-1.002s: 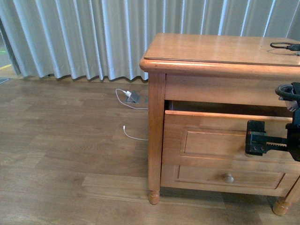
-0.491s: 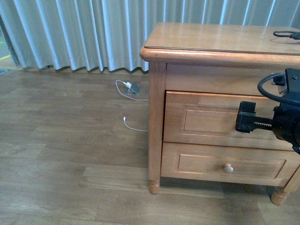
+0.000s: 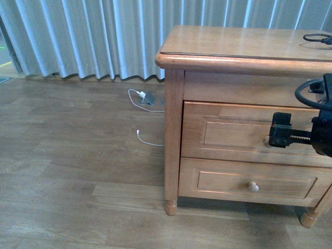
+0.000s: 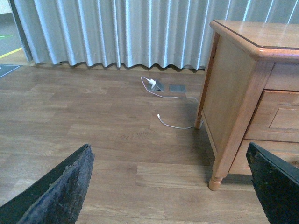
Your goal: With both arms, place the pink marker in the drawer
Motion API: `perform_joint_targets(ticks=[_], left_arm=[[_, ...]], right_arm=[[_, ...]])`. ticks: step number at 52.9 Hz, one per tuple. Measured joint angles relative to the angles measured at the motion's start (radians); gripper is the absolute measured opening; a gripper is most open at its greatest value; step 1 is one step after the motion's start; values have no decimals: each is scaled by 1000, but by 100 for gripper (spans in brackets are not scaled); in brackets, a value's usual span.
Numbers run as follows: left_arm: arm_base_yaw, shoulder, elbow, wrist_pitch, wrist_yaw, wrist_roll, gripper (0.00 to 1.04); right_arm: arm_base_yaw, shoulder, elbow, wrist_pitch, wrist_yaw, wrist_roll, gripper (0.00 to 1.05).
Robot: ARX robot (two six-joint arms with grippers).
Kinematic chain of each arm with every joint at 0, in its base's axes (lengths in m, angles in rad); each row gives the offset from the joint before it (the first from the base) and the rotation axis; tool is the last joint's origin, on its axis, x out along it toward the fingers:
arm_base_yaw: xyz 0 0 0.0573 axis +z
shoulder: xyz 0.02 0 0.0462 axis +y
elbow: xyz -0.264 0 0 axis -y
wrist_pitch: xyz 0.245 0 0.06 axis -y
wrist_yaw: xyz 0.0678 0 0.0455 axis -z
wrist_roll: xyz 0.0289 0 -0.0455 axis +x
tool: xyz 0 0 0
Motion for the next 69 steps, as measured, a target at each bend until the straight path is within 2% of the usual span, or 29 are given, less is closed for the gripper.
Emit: perform_joint_targets(ticks=[17,35,47,59,61,64,69], left_arm=[[0,0,0,0,0,0,99],[0,0,0,0,0,0,99],[0,0,0,0,0,0,99],[0,0,0,0,0,0,99],[0,0,0,0,0,0,99],[0,0,0,0,0,0,99],[0,0,0,0,0,0,99]], right_arm=[[-7,-330,-268,-84,-85,-45,96],[-126,-963,-507,-406,-230,-60,96],[-252,-1379,-595,-674,-317,-89,96],[-267,-1424,-605,-680,-315,-101,96],[-256,-1434,-666,-516,-286,-102,87],[-242,-1453,-715,-401,-265,-101,78],[-210,-1503,-754,-357,-237,-102,60]])
